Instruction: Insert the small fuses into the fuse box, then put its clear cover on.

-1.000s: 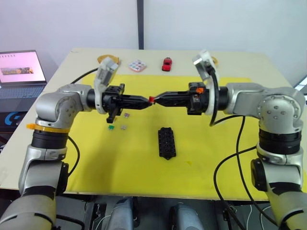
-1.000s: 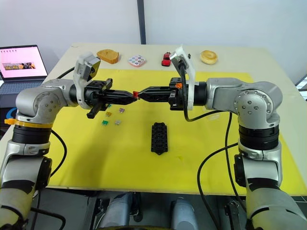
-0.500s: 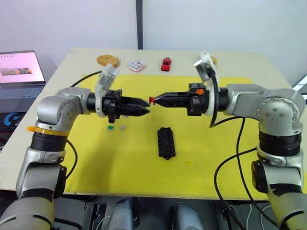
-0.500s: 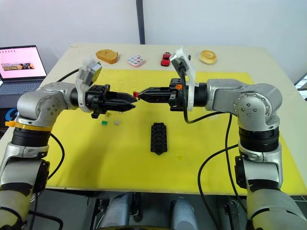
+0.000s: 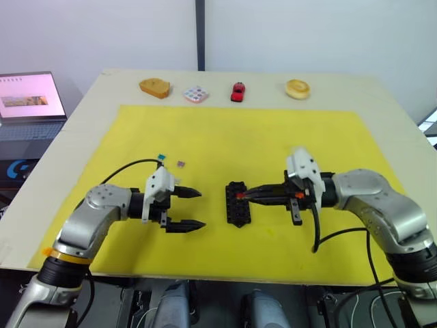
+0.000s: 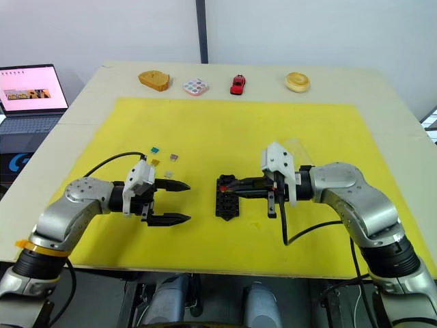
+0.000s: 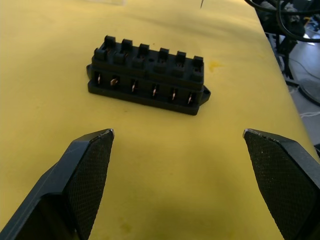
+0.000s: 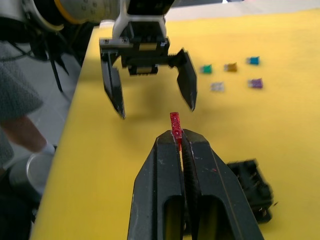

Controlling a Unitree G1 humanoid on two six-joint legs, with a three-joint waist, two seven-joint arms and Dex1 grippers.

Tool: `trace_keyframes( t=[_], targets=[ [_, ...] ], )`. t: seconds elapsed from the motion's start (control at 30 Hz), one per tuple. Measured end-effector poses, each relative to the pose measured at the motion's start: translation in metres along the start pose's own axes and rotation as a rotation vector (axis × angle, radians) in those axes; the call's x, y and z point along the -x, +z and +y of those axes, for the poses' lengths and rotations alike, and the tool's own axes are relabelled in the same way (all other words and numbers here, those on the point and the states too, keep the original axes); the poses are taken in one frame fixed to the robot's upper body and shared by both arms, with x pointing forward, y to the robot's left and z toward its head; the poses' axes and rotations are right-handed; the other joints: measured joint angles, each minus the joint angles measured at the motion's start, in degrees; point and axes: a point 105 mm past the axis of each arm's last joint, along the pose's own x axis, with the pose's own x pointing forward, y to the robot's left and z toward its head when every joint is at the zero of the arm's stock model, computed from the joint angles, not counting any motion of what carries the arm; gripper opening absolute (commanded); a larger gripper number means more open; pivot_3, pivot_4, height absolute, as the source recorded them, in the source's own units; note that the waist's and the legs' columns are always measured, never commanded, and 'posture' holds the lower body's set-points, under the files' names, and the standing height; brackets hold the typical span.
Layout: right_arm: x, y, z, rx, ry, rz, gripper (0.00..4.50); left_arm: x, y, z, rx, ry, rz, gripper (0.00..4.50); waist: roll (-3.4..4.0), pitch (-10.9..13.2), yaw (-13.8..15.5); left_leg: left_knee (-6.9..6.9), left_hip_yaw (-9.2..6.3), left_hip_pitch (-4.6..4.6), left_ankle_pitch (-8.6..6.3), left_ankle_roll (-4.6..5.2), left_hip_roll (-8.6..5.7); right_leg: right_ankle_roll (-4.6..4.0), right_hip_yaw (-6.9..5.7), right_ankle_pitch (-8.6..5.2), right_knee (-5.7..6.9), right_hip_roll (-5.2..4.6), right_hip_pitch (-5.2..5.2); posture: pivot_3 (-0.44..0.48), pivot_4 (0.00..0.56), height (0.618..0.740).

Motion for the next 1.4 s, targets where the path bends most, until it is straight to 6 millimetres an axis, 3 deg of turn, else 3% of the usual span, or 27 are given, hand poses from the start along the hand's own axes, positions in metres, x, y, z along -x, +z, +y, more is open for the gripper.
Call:
trace_keyframes(
  t=[0.67,1.4],
  targets=[
    [-0.007,-0.038,0.011,0.081,0.002,0.067,0.0,-0.013,-0.013,-0.016,-0.004,-0.033,0.028,4.36,0.0,0.0,0.03,0.01,0.01,0.03,0.12,-0.2,-0.02,0.0,-0.02,0.0,-0.04,-0.01,0.08,0.0,0.15,0.74],
    [-0.012,-0.044,0.011,0.088,0.012,0.076,0.0,-0.013,-0.017,-0.015,-0.013,-0.037,0.044,4.36,0.0,0.0,0.05,0.03,0.0,0.04,0.12,-0.2,-0.02,0.0,-0.04,0.0,-0.04,-0.01,0.08,0.0,0.15,0.74]
  ],
)
